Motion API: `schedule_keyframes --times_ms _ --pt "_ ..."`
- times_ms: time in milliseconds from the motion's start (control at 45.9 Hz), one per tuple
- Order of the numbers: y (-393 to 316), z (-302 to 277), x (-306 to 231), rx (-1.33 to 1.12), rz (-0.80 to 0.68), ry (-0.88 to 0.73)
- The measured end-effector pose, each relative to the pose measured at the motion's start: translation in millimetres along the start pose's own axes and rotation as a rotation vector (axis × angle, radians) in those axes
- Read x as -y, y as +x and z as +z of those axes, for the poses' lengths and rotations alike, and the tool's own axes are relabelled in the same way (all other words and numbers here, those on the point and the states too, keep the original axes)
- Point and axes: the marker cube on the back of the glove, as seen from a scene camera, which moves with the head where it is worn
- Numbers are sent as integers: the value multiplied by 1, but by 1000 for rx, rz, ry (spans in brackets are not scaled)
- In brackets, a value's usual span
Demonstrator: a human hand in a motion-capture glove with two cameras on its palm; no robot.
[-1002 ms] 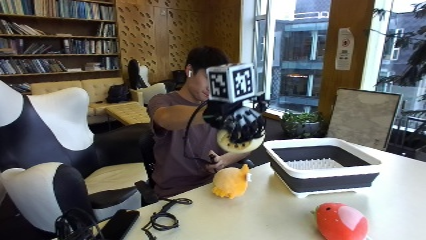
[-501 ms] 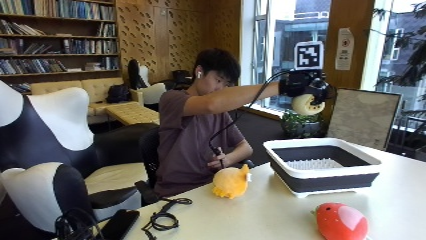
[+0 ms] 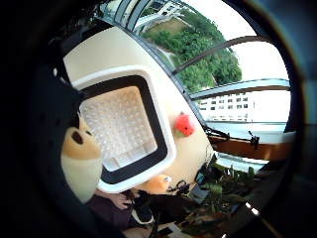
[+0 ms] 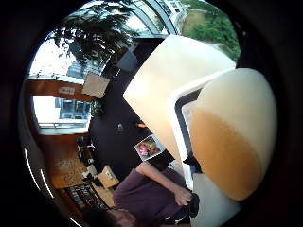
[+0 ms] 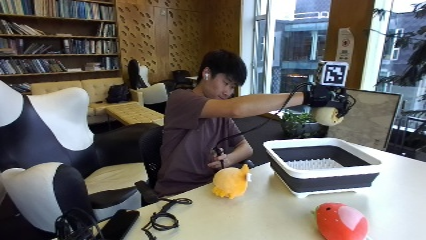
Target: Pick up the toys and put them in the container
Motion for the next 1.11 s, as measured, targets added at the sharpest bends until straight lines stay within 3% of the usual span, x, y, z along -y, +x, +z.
schedule_keyframes --times_ms 87,174,370,610,719,871,1111 --pt "-9 5 -13 57 -296 -161" --pt "0 7 -16 102 -326 -232" --pt "80 -1 -11 7 -31 -184" --pt "209 -9 -22 -26 33 -125" --pt "262 0 -25 -14 -54 -110" --pt "324 40 1 132 252 -117" --pt "364 143 38 131 307 -260"
